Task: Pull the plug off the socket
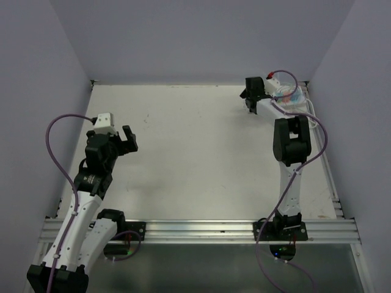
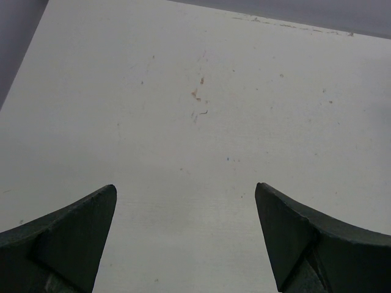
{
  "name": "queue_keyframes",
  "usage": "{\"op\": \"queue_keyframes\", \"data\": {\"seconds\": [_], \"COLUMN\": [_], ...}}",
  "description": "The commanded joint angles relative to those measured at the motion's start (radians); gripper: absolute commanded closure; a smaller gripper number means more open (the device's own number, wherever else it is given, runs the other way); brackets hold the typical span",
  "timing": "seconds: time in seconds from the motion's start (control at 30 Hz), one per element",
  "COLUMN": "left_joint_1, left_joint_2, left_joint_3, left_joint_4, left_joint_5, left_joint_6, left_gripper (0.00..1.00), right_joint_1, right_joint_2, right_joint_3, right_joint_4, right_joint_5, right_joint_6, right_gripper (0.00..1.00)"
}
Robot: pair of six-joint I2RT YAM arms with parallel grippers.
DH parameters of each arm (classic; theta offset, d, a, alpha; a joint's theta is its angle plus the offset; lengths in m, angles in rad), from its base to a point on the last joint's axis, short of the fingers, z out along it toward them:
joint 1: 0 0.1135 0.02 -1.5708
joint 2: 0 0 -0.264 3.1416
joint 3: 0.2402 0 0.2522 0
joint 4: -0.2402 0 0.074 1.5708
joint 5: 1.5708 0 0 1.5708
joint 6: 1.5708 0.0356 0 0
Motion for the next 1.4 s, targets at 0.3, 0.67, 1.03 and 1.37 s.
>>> {"op": "queue_keyframes", "data": {"seconds": [0.3, 0.67, 1.03, 1.37], "left_joint_1": [-0.007, -0.009, -0.007, -0.007], "left_joint_2": [0.010, 0.001, -0.010, -0.024], "left_joint_3": [0.010, 0.005, 0.001, -0.002], "left_joint_4": [0.053, 0.055, 0.053, 0.053], "left_joint_5": [-0.002, -0.001, 0.001, 0.004], "left_joint_6": [-0.005, -0.002, -0.002, -0.002], "left_gripper": [0.00, 0.00, 0.00, 0.00], "right_joint_1": [0.004, 0.008, -0.010, -0.021], "right_joint_2": [0.224, 0.243, 0.171, 0.059], "right_joint_3": [0.320, 0.326, 0.227, 0.078], "right_joint_4": [-0.159, -0.381, -0.482, -0.495], "right_joint_5": [0.094, 0.176, 0.213, 0.167], "right_joint_6": [0.063, 0.168, 0.230, 0.166], "right_gripper": [0.01, 0.03, 0.12, 0.08]}}
